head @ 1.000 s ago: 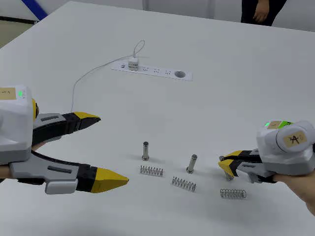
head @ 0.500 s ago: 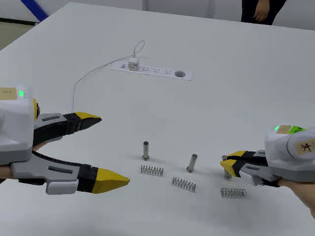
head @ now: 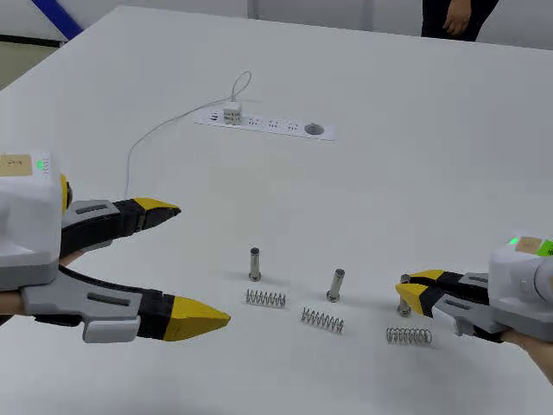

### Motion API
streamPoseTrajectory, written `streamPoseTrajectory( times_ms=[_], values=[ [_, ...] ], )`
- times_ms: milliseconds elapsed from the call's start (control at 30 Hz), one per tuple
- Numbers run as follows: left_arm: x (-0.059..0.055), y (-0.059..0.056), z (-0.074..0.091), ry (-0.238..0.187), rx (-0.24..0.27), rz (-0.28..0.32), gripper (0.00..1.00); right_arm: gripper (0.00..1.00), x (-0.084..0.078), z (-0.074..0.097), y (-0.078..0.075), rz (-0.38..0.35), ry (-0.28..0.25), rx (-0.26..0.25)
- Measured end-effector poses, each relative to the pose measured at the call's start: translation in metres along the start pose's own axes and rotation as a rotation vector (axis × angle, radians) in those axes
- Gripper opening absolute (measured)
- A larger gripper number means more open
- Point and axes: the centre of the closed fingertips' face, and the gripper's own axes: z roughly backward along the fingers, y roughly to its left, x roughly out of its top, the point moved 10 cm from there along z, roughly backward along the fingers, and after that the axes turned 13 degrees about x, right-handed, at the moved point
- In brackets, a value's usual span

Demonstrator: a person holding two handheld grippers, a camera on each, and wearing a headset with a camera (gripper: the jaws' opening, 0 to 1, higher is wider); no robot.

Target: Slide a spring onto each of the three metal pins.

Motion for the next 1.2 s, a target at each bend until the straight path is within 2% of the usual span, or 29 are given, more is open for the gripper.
streamPoseTrajectory(
  times_ms=[333, 667, 900, 1200],
  values=[
    [0.0027, -0.0017, 0.001, 0.006, -0.004, -0.007, 0.91, 0.08, 0.0019, -0.0073, -0.005, -0.036, -0.041, -0.011],
    [0.004, -0.0004, 0.0029, 0.007, 0.007, -0.008, 0.91, 0.08, -0.002, -0.0062, -0.0019, -0.02, -0.058, -0.016],
    [0.005, -0.0039, 0.0006, 0.011, -0.004, -0.015, 0.91, 0.08, -0.0019, -0.0052, -0.0004, -0.01, -0.044, -0.018],
    [0.0046, -0.003, 0.0037, 0.01, 0.0, -0.015, 0.91, 0.09, -0.0024, -0.0016, -0.0009, -0.01, -0.031, -0.021]
  ],
)
